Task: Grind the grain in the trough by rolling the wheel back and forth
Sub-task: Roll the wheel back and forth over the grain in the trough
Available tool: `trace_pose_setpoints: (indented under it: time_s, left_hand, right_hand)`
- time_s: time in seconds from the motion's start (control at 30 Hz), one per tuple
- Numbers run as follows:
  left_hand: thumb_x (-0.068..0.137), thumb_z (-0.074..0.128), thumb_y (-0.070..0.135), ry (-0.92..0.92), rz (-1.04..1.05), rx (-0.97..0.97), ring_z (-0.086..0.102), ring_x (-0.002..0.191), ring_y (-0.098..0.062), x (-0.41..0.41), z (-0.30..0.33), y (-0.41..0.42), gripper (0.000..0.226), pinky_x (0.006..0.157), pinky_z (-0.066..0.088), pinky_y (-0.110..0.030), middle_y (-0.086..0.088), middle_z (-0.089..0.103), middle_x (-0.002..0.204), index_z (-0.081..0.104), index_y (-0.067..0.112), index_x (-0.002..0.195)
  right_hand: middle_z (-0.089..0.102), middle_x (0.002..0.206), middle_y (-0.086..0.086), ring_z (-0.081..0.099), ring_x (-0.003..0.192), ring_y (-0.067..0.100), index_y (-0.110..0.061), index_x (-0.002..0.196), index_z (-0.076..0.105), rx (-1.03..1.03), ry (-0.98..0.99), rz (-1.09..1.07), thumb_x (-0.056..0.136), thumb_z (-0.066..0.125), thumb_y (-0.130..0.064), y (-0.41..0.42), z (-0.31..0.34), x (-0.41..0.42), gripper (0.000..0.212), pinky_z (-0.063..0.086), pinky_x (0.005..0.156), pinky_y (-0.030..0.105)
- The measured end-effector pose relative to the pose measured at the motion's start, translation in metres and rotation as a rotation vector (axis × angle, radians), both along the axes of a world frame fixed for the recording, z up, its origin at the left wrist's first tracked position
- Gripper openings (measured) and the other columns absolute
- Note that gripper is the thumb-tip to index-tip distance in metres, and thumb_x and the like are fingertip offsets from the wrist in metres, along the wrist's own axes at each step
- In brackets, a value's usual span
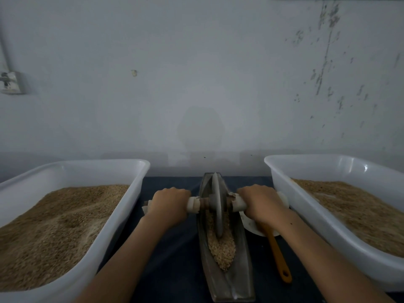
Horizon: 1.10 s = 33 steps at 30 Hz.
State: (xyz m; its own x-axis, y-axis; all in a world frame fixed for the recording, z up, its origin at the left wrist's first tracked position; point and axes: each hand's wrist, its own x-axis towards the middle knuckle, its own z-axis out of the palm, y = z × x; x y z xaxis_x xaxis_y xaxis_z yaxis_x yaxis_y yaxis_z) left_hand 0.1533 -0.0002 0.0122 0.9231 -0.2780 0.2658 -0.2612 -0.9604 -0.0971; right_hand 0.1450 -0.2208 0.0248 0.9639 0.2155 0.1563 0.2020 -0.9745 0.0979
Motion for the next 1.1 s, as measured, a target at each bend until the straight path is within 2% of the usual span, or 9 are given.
trace_pose_setpoints:
  time_s: [0.17,0.27,0.37,0.53,0.67,0.77,0.87,1.0,1.1]
  left_hand:
    - [0.081,0.069,0.028,0.307,-0.01,0.034,0.058,0.092,-0.016,-0.001,0.011,0.002,0.032,0.08,0.045,-0.029,0.0,0.063,0.104,0.058,0.02,0.11]
    - [0.081,0.07,0.028,0.365,-0.019,0.011,0.055,0.086,-0.013,-0.001,0.011,0.003,0.032,0.079,0.044,-0.028,0.0,0.064,0.104,0.058,0.02,0.11]
    - [0.082,0.066,0.028,0.255,-0.017,0.005,0.058,0.086,-0.015,-0.002,0.009,0.002,0.024,0.078,0.046,-0.029,0.001,0.064,0.099,0.059,0.021,0.104]
    - [0.089,0.054,0.029,-0.038,0.008,-0.042,0.061,0.089,-0.018,0.0,-0.003,0.0,0.013,0.073,0.044,-0.029,0.002,0.064,0.098,0.054,0.023,0.101]
    - [0.091,0.052,0.032,-0.109,0.004,-0.074,0.06,0.086,-0.018,0.0,-0.009,0.0,0.013,0.068,0.037,-0.028,0.002,0.063,0.097,0.05,0.023,0.1]
    - [0.089,0.055,0.029,-0.028,-0.007,-0.059,0.06,0.091,-0.017,-0.001,-0.004,0.002,0.015,0.073,0.043,-0.029,0.001,0.063,0.1,0.053,0.022,0.102]
    - [0.085,0.061,0.026,0.156,-0.011,-0.003,0.061,0.095,-0.019,-0.002,0.006,0.003,0.022,0.084,0.049,-0.033,-0.001,0.064,0.104,0.057,0.02,0.106]
    - [0.082,0.068,0.027,0.399,-0.011,0.006,0.06,0.096,-0.019,-0.003,0.014,0.004,0.031,0.083,0.047,-0.031,-0.003,0.064,0.107,0.058,0.018,0.11]
    - [0.082,0.068,0.027,0.426,0.0,0.0,0.059,0.093,-0.018,-0.004,0.015,0.003,0.031,0.081,0.047,-0.03,-0.003,0.064,0.106,0.059,0.018,0.11]
  right_hand:
    - [0.063,0.111,0.003,0.058,0.091,0.017,-0.022,0.123,0.056,-0.023,0.27,0.014,0.085,0.064,-0.019,-0.003,0.013,-0.007,0.039,0.042,0.074,0.027]
    - [0.063,0.109,0.003,0.058,0.09,0.016,-0.022,0.124,0.056,-0.032,0.299,0.021,0.085,0.065,-0.019,-0.003,0.015,-0.007,0.041,0.045,0.075,0.027]
    - [0.064,0.109,0.003,0.06,0.093,0.018,-0.022,0.12,0.058,-0.027,0.213,0.007,0.086,0.063,-0.019,-0.002,0.01,-0.006,0.035,0.043,0.074,0.027]
    - [0.064,0.106,0.001,0.06,0.099,0.022,-0.023,0.105,0.053,0.001,-0.125,0.005,0.089,0.056,-0.016,0.003,-0.006,-0.001,0.018,0.034,0.073,0.03]
    - [0.064,0.103,-0.001,0.059,0.098,0.022,-0.023,0.102,0.05,0.0,-0.204,0.027,0.089,0.054,-0.016,0.003,-0.01,0.001,0.016,0.03,0.072,0.03]
    - [0.064,0.105,0.0,0.06,0.098,0.021,-0.024,0.102,0.054,0.006,-0.121,0.023,0.088,0.057,-0.016,0.001,-0.006,-0.001,0.016,0.037,0.073,0.03]
    - [0.063,0.109,0.002,0.06,0.098,0.021,-0.024,0.111,0.058,-0.032,0.05,0.028,0.086,0.06,-0.016,0.0,0.005,-0.006,0.026,0.042,0.074,0.03]
    - [0.062,0.107,0.002,0.059,0.093,0.018,-0.021,0.121,0.057,-0.058,0.291,0.016,0.084,0.065,-0.019,0.0,0.02,-0.012,0.038,0.043,0.073,0.027]
    - [0.061,0.107,0.002,0.059,0.094,0.018,-0.021,0.125,0.056,-0.035,0.349,0.01,0.084,0.066,-0.018,0.0,0.021,-0.013,0.041,0.045,0.075,0.027]
